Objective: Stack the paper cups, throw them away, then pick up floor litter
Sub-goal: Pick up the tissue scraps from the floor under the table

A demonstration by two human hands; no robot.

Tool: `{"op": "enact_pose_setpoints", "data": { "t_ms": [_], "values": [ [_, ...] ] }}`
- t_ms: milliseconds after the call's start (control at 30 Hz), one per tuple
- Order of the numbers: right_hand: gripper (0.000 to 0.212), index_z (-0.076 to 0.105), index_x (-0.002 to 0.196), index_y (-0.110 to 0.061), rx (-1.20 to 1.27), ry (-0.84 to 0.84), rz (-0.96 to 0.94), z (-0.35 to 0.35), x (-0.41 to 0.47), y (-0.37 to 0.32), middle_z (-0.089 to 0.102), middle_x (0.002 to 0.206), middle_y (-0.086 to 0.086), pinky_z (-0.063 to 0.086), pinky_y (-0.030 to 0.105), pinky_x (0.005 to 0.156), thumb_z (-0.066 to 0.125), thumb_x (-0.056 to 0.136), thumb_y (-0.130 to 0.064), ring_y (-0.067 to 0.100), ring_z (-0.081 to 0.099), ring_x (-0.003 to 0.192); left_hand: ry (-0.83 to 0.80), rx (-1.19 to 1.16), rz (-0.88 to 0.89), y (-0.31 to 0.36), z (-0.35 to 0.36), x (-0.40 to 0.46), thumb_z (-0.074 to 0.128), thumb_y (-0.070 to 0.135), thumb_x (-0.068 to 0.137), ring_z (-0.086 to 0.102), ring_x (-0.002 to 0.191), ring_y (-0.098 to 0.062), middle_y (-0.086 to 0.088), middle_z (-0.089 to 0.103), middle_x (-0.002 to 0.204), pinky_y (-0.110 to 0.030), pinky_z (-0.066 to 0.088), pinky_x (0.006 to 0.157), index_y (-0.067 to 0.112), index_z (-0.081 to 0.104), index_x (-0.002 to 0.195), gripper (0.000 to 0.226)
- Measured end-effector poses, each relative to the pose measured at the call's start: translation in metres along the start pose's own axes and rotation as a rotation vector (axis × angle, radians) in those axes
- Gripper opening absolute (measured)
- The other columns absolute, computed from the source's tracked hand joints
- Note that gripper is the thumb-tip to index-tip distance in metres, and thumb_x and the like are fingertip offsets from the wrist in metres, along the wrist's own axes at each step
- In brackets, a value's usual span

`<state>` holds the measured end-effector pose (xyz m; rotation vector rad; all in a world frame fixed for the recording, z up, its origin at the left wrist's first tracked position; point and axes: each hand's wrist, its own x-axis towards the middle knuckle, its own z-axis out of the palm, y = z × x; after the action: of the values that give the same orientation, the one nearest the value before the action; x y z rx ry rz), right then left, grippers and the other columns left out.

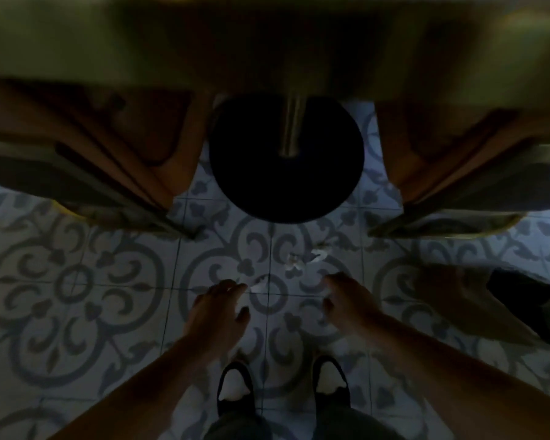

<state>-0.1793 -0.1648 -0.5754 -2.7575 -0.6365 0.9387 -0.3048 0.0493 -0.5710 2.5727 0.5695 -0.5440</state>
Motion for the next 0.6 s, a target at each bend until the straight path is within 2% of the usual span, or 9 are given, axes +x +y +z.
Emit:
{"op": "enact_pose_setpoints", "data": {
  "t_ms": [133,233,367,500,600],
  "values": [
    [0.041,0.047,0.132,-0.02,-0.054,-0.015,-0.088,0.05,0.064,0.014,0.051,0.134,0.006,0.045,0.038,0.099,0.052,0.092,-0.026,0.025,0.051,0.121,0.037,0.051,0.096,-0.031,0.04,0.064,0.051,0.035,0.091,0.048,0.127,-0.018,0.002,0.049,0.142,-0.036,0.041,0.104,0.025,0.043,0.14,0.051],
    [0.043,0.049,0.131,-0.018,-0.062,0.003,-0.199,0.088,0.122,0.029,0.054,0.132,0.009,0.044,0.038,0.099,0.055,0.088,-0.022,0.029,0.052,0.119,0.094,0.09,0.118,-0.06,0.068,0.116,0.051,0.029,0.092,0.05,0.125,-0.022,-0.002,0.05,0.141,-0.037,0.04,0.104,0.02,0.046,0.138,0.048],
    [0.042,0.05,0.13,-0.012,-0.209,0.017,-0.354,0.118,0.189,0.041,0.052,0.132,0.01,0.044,0.041,0.099,0.054,0.089,-0.021,0.029,0.052,0.117,0.11,0.125,0.171,-0.092,0.098,0.181,0.046,0.029,0.091,0.055,0.117,-0.03,-0.007,0.053,0.13,-0.038,0.047,0.092,0.017,0.051,0.129,0.04],
    [0.05,0.036,0.142,-0.011,-0.444,-0.008,-0.488,0.123,0.224,0.045,0.039,0.146,0.01,0.04,0.042,0.103,0.047,0.095,-0.025,0.029,0.044,0.127,0.096,0.227,0.176,-0.102,0.109,0.219,0.048,0.031,0.093,0.05,0.124,-0.03,-0.009,0.046,0.142,-0.043,0.046,0.099,0.019,0.042,0.141,0.05],
    [0.056,0.033,0.143,-0.015,-0.639,-0.047,-0.561,0.104,0.242,0.042,0.038,0.146,0.008,0.041,0.041,0.104,0.051,0.093,-0.032,0.028,0.044,0.127,0.016,0.283,0.244,-0.101,0.106,0.245,0.047,0.033,0.094,0.046,0.127,-0.03,-0.01,0.044,0.144,-0.042,0.04,0.104,0.019,0.04,0.143,0.051]
  ]
}}
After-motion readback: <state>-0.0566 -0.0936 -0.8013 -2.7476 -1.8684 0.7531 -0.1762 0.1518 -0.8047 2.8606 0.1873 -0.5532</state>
